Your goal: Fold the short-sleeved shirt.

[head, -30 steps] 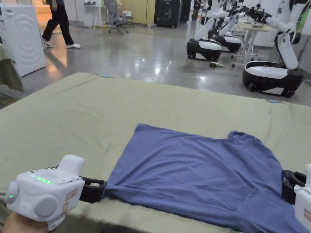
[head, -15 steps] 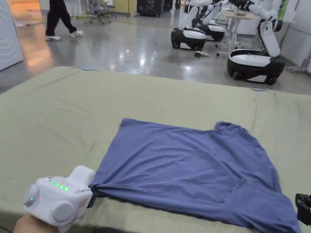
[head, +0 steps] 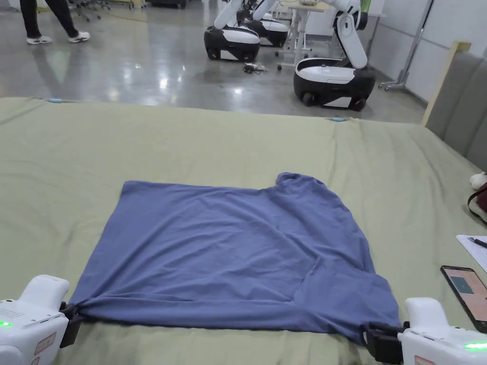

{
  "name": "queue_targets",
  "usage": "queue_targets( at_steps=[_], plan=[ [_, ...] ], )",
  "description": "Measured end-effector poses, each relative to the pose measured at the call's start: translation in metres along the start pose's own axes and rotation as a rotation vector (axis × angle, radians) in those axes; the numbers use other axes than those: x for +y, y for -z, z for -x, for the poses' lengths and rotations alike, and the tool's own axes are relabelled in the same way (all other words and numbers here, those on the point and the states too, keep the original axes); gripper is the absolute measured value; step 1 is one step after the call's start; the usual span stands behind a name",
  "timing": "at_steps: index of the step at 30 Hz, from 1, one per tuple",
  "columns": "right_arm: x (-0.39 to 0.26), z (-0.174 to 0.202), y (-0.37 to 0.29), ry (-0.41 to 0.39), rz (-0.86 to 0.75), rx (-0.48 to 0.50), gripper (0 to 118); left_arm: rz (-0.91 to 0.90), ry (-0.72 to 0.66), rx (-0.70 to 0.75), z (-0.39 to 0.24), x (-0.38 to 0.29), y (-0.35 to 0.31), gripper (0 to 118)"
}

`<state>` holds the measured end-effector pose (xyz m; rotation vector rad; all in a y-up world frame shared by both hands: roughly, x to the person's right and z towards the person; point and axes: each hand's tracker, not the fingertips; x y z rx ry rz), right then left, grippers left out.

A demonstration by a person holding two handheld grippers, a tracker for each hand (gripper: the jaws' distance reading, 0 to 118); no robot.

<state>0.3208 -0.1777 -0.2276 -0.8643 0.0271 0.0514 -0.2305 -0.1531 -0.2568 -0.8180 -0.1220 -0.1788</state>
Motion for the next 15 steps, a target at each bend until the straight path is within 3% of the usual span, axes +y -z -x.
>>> queue_targets(
  at_steps=[1, 2, 4, 6, 11, 15],
  plan=[
    [-0.002, 0.002, 0.004, -0.006, 0.018, -0.039, 21, 0.003, 0.001, 0.000, 0.000, 0.000, 0.000, 0],
    [-0.004, 0.002, 0.005, 0.001, -0.013, -0.035, 10, 0.008, 0.002, -0.001, 0.000, 0.000, 0.000, 0],
    [-0.001, -0.003, -0.010, 0.030, -0.106, 0.001, 10, 0.013, 0.029, 0.030, -0.001, 0.005, -0.008, 0],
    [0.012, -0.003, -0.036, 0.010, -0.219, -0.015, 10, 0.003, 0.053, 0.042, -0.001, 0.016, -0.020, 0],
    [0.074, -0.010, -0.055, -0.029, -0.195, -0.010, 10, -0.099, 0.074, 0.061, 0.007, 0.073, -0.040, 0],
    [0.141, -0.015, -0.040, -0.021, -0.213, 0.002, 10, -0.111, 0.055, 0.066, 0.015, 0.130, -0.013, 0]
  ],
)
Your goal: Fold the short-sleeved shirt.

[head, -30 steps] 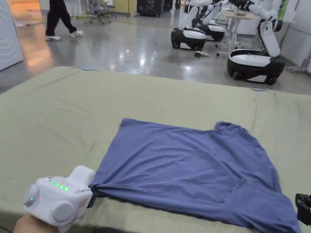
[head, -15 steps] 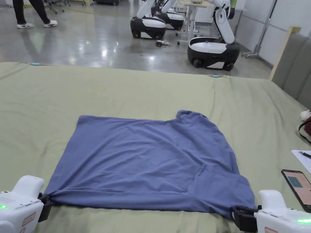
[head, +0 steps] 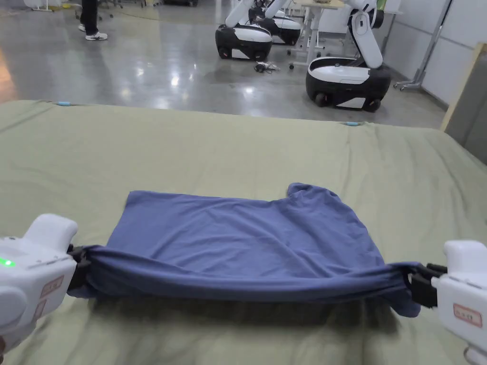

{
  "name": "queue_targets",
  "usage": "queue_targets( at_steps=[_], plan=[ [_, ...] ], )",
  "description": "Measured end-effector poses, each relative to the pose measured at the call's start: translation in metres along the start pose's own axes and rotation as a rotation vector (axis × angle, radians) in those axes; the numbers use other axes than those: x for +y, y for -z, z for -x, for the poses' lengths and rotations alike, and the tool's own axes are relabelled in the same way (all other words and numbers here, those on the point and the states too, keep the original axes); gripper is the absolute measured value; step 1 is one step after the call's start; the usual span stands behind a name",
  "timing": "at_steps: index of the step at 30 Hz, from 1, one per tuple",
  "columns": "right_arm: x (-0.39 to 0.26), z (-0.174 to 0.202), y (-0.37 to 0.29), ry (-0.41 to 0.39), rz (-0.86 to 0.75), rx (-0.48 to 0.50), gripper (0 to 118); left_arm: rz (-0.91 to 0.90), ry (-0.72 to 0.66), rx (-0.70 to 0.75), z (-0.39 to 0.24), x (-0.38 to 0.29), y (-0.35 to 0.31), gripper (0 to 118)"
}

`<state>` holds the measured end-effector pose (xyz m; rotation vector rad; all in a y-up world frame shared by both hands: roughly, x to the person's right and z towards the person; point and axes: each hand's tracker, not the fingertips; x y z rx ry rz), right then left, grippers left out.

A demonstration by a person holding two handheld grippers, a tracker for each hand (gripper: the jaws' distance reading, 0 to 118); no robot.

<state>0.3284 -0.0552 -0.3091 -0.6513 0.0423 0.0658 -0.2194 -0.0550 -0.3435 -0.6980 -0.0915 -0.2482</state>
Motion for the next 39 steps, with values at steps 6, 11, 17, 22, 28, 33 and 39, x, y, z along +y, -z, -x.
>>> queue_targets(
  at_steps=[6, 11, 17, 22, 28, 33, 39],
  plan=[
    [0.062, -0.010, 0.114, 0.054, 0.155, -0.007, 10, 0.157, -0.095, -0.021, 0.010, 0.052, 0.111, 0],
    [0.051, -0.014, 0.192, 0.136, 0.311, -0.016, 10, 0.290, -0.100, 0.000, 0.001, 0.048, 0.185, 0],
    [0.037, -0.008, 0.162, 0.095, 0.173, -0.049, 70, 0.166, -0.149, -0.045, -0.004, 0.034, 0.148, 44],
    [0.024, 0.024, 0.056, 0.051, -0.155, 0.048, 84, -0.171, -0.147, -0.013, -0.027, 0.014, 0.049, 111],
    [-0.021, 0.068, -0.019, 0.001, -0.355, -0.034, 72, -0.364, -0.146, 0.026, -0.051, -0.031, -0.040, 94],
    [-0.039, 0.080, -0.035, 0.003, -0.342, -0.032, 4, -0.261, -0.134, 0.073, -0.040, -0.063, -0.051, 0],
    [-0.042, 0.073, -0.030, -0.010, -0.305, 0.006, 4, -0.050, -0.176, 0.040, -0.010, -0.078, -0.008, 0]
  ],
)
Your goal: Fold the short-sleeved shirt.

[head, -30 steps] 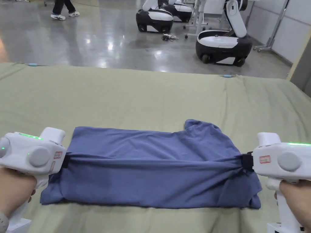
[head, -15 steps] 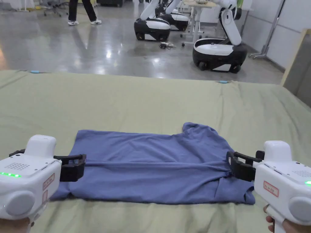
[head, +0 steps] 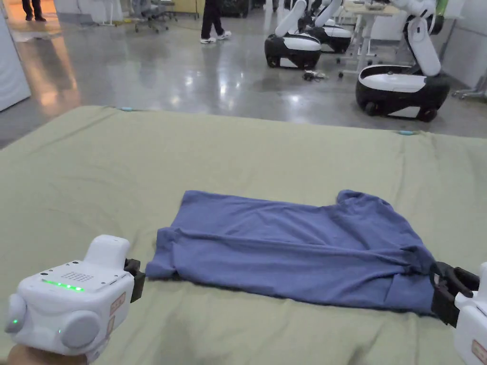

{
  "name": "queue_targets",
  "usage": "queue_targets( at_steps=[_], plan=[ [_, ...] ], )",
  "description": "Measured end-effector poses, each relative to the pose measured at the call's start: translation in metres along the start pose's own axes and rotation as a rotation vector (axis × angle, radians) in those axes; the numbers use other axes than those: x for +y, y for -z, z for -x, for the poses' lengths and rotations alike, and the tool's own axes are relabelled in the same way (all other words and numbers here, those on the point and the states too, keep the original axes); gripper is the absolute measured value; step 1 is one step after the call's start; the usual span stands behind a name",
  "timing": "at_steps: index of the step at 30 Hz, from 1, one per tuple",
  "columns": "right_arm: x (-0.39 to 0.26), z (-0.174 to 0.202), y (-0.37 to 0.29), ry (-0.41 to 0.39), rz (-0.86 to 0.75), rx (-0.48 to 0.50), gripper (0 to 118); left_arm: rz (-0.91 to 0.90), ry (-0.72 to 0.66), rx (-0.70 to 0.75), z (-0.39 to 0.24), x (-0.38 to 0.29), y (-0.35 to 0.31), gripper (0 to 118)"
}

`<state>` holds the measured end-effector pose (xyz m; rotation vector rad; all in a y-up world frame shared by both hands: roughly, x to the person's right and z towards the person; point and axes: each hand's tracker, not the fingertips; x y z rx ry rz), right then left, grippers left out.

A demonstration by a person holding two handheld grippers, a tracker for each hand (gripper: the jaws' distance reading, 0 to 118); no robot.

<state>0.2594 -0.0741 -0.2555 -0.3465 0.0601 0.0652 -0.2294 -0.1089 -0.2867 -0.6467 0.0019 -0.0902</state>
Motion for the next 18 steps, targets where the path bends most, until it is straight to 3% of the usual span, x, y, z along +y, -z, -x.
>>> queue_targets(
  at_steps=[2, 3, 4, 5, 6, 12, 13, 14, 15, 16, 17, 18],
  plan=[
    [-0.003, -0.006, 0.007, 0.007, 0.019, -0.007, 4, 0.061, -0.032, -0.038, 0.005, 0.000, 0.024, 0],
    [-0.005, -0.009, 0.011, 0.005, 0.033, -0.013, 4, 0.089, -0.033, -0.045, 0.005, 0.000, 0.035, 15],
    [-0.006, -0.012, 0.015, 0.003, 0.045, -0.020, 4, 0.113, -0.014, -0.033, 0.000, 0.004, 0.046, 45],
    [-0.007, -0.016, 0.018, 0.005, 0.055, -0.027, 4, 0.132, 0.011, -0.016, -0.002, 0.005, 0.060, 87],
    [-0.008, -0.021, 0.021, 0.007, 0.067, -0.031, 4, 0.152, 0.030, -0.006, -0.003, 0.005, 0.072, 113],
    [-0.018, -0.055, 0.047, -0.004, 0.175, -0.111, 4, 0.159, 0.000, 0.017, -0.002, 0.023, 0.127, 107],
    [-0.021, -0.061, 0.054, -0.005, 0.199, -0.128, 4, 0.170, -0.001, 0.016, -0.001, 0.026, 0.135, 98],
    [-0.024, -0.068, 0.061, 0.000, 0.216, -0.137, 4, 0.185, -0.007, -0.001, -0.001, 0.028, 0.142, 78],
    [-0.028, -0.074, 0.067, 0.009, 0.229, -0.141, 4, 0.200, -0.009, -0.016, -0.002, 0.030, 0.148, 37],
    [-0.032, -0.079, 0.076, 0.019, 0.253, -0.145, 6, 0.228, 0.004, -0.010, -0.009, 0.033, 0.151, 21],
    [-0.036, -0.084, 0.086, 0.028, 0.283, -0.149, 8, 0.254, 0.019, -0.016, -0.012, 0.033, 0.159, 19],
    [-0.040, -0.087, 0.096, 0.039, 0.314, -0.145, 22, 0.258, 0.021, -0.031, -0.017, 0.033, 0.163, 13]
  ],
)
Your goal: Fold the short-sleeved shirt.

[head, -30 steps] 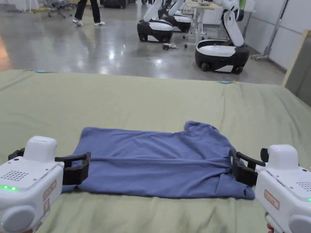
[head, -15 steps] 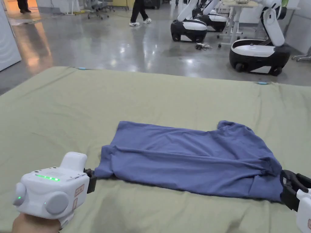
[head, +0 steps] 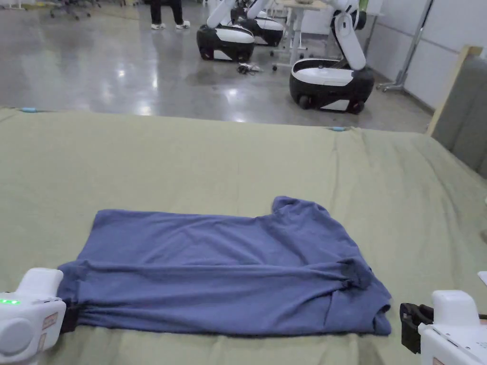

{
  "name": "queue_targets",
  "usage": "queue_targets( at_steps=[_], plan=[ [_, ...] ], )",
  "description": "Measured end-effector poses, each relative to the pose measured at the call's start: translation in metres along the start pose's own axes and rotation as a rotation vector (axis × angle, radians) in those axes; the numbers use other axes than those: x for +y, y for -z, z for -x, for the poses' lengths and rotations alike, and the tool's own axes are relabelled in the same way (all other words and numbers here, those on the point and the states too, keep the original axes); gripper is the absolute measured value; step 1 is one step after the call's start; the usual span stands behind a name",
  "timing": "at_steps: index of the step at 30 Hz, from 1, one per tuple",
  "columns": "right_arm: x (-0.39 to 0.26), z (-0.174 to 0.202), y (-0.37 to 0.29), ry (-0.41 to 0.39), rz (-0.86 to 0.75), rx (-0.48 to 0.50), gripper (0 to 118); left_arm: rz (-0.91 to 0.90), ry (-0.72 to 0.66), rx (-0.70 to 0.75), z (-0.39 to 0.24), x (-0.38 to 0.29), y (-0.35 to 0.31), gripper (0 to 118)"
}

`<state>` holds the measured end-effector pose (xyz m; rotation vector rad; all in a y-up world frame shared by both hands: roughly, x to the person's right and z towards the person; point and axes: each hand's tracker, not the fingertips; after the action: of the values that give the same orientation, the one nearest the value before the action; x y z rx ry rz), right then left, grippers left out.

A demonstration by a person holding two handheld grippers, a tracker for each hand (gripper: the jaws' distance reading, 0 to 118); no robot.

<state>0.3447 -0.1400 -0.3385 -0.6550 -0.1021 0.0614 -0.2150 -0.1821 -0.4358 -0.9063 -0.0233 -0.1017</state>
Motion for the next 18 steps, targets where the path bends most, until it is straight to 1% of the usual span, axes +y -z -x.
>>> queue_targets(
  at_steps=[1, 2, 3, 4, 5, 7, 8, 9, 10, 11, 12, 13, 14, 15, 16, 18],
  plan=[
    [-0.001, -0.002, 0.013, 0.011, 0.036, 0.008, 45, 0.001, 0.021, 0.019, -0.005, 0.001, 0.002, 10],
    [-0.001, -0.004, 0.027, 0.028, 0.069, 0.020, 73, -0.008, 0.039, 0.014, -0.009, 0.004, 0.000, 9],
    [-0.001, -0.006, 0.040, 0.043, 0.107, 0.047, 87, -0.009, 0.045, 0.016, -0.011, 0.005, 0.000, 8],
    [-0.001, -0.006, 0.054, 0.049, 0.140, 0.081, 91, -0.010, 0.051, 0.021, -0.013, 0.007, 0.000, 8],
    [-0.002, -0.004, 0.064, 0.048, 0.154, 0.093, 91, -0.011, 0.051, 0.017, -0.011, 0.007, -0.001, 8],
    [-0.001, 0.001, 0.082, 0.031, 0.163, 0.078, 93, -0.008, 0.039, 0.006, -0.008, 0.008, -0.004, 8],
    [0.001, 0.002, 0.091, 0.026, 0.207, 0.084, 93, -0.012, 0.027, -0.001, -0.006, 0.008, -0.006, 8],
    [0.001, 0.003, 0.097, 0.029, 0.250, 0.101, 91, -0.012, 0.015, -0.010, -0.004, 0.009, -0.008, 8],
    [0.004, 0.003, 0.102, 0.048, 0.264, 0.131, 76, -0.013, 0.002, -0.016, 0.000, 0.009, -0.009, 8],
    [0.009, 0.003, 0.101, 0.047, 0.241, 0.112, 60, -0.015, -0.007, -0.023, 0.002, 0.010, -0.010, 8],
    [0.013, 0.003, 0.097, 0.047, 0.227, 0.098, 32, -0.019, -0.010, -0.021, 0.002, 0.010, -0.012, 7],
    [0.018, 0.002, 0.091, 0.047, 0.194, 0.131, 12, -0.068, -0.013, 0.003, 0.002, 0.010, -0.019, 6],
    [0.024, 0.002, 0.083, 0.061, 0.164, 0.155, 12, -0.105, -0.011, 0.017, 0.003, 0.011, -0.025, 5],
    [0.030, 0.004, 0.075, 0.041, 0.158, 0.128, 12, -0.095, -0.015, 0.007, 0.003, 0.012, -0.030, 5],
    [0.035, 0.005, 0.063, 0.019, 0.143, 0.136, 12, -0.107, -0.025, -0.004, 0.004, 0.015, -0.038, 5],
    [0.044, 0.003, 0.039, 0.017, 0.107, 0.150, 12, -0.131, -0.021, -0.014, 0.006, 0.018, -0.057, 5]
  ],
)
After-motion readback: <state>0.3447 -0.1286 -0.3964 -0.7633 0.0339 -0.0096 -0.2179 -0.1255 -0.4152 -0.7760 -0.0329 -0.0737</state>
